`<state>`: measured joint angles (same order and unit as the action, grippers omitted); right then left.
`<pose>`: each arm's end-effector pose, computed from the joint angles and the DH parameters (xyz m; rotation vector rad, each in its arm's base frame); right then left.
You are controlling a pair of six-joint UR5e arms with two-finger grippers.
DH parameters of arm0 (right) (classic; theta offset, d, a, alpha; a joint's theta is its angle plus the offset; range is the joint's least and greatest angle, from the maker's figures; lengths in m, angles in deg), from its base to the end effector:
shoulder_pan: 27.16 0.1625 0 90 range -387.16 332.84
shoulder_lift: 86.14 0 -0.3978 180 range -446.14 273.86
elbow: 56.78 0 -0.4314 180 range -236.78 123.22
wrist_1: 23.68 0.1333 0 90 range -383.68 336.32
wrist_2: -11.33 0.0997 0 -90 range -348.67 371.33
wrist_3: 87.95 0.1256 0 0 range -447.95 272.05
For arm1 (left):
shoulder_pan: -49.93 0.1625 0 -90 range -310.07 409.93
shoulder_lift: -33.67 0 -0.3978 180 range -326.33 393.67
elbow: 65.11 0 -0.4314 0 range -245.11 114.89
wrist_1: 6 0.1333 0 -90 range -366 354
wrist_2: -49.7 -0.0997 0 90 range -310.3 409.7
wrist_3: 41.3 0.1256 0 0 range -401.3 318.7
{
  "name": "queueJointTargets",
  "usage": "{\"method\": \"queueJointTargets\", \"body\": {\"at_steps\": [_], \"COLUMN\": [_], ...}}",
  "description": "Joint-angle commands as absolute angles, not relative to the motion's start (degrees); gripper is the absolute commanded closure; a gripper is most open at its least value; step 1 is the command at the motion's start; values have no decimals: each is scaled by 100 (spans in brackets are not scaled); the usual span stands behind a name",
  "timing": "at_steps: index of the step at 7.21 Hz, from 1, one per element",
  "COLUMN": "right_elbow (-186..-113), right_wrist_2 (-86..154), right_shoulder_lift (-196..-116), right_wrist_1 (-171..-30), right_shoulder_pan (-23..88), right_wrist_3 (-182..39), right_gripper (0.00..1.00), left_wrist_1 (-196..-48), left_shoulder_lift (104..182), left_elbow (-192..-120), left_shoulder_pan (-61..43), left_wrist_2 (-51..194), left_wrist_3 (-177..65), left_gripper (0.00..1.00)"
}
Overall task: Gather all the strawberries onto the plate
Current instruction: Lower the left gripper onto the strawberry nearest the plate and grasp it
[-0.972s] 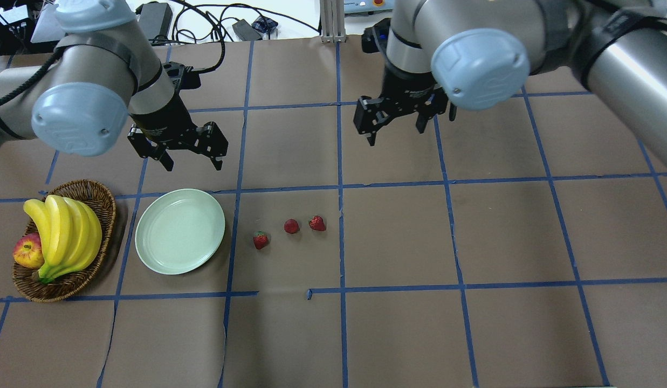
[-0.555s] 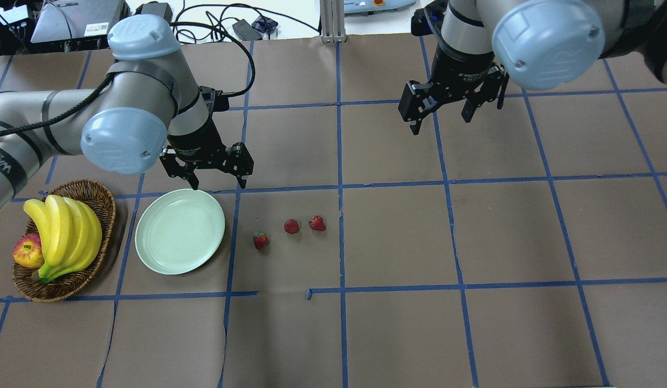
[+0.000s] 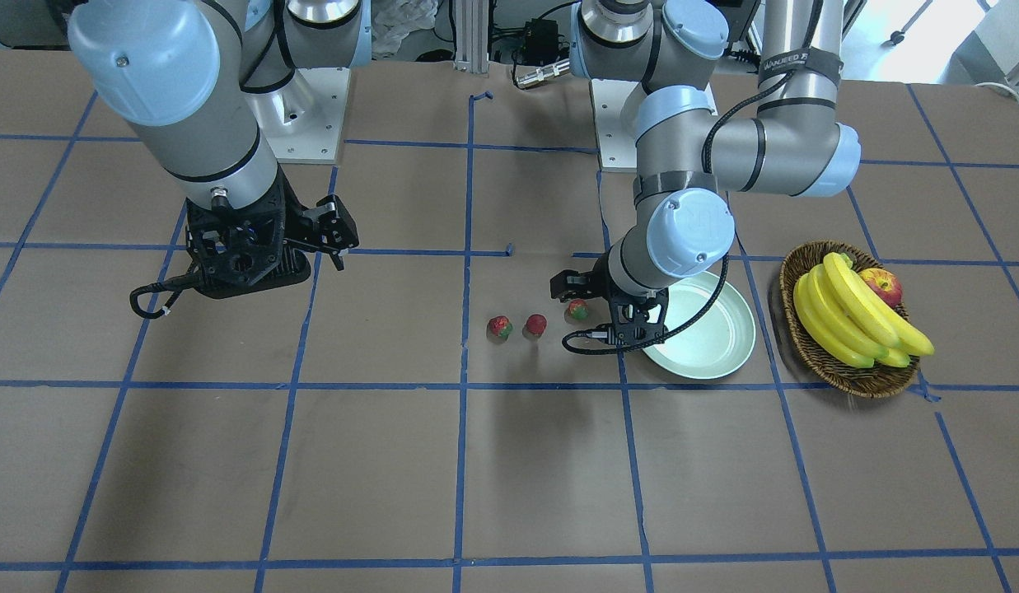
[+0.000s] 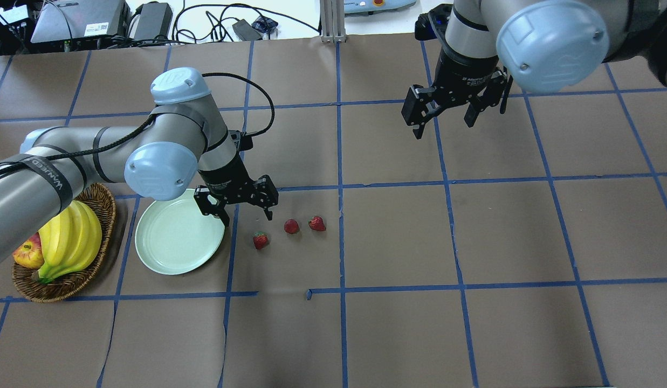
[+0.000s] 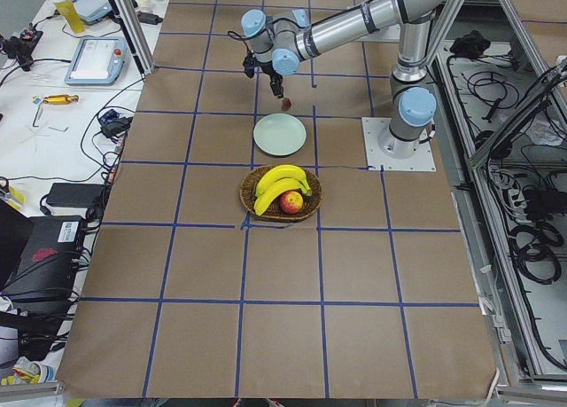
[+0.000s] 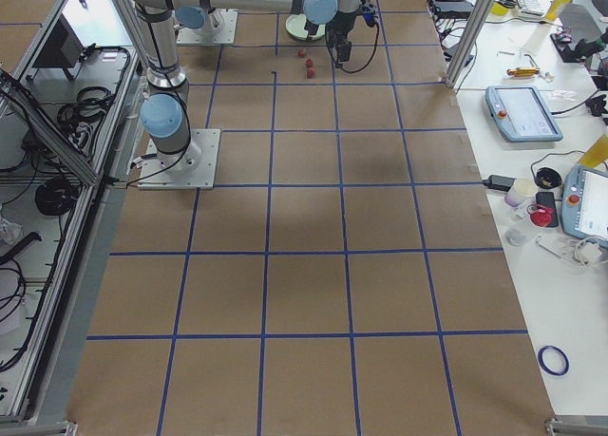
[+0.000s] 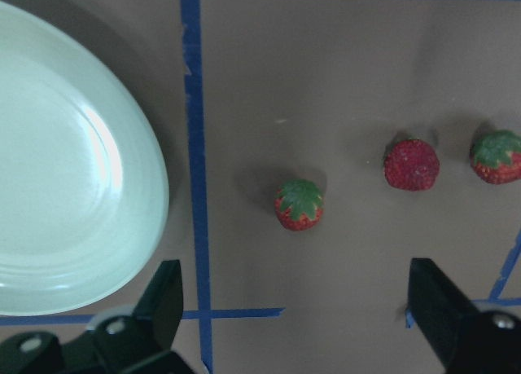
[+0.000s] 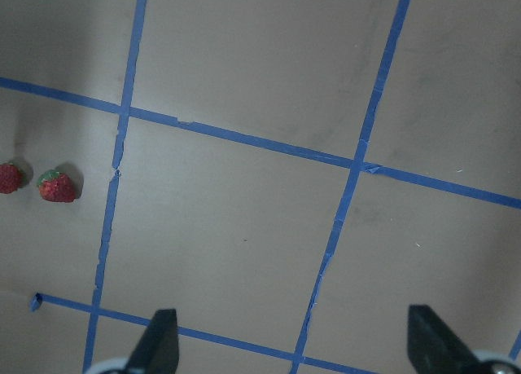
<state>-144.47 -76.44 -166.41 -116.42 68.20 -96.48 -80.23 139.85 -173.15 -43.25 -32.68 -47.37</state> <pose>0.1921 -0.5687 0.3656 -0.3721 3.0755 0.1249 -0.1787 -0.5136 0.1523 0.1079 -2.9930 -0.5009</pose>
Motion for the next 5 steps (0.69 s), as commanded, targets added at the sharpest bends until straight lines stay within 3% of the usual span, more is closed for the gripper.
{"method": "queueJointTargets", "body": {"at_steps": [1, 3, 4, 5], "right_elbow": [-14538, -14547, -14547, -14547], "right_wrist_2": [-7656, -7647, -7630, -7621], "right_shoulder_lift": [-16656, -16647, -16647, -16638], "right_wrist_1": [-11649, -11649, -11649, -11640], "right_shoulder_pan": [6820, 6829, 6829, 6829], "right_wrist_3": [-9648, -9648, -9648, -9648], "right_gripper": [0, 0, 0, 0], "left_wrist_1": [-7825, -7824, -7824, -7842], "left_shoulder_lift": [14404, 14625, 14713, 14775], "left_elbow": [-17340, -17340, -17340, -17340], "left_shoulder_pan": [-4332, -4341, -4367, -4419], "left_wrist_2": [-3195, -3064, -3054, -3097], "left_wrist_3": [-4772, -4781, -4842, -4877], "left_gripper": [10, 10, 20, 39]}}
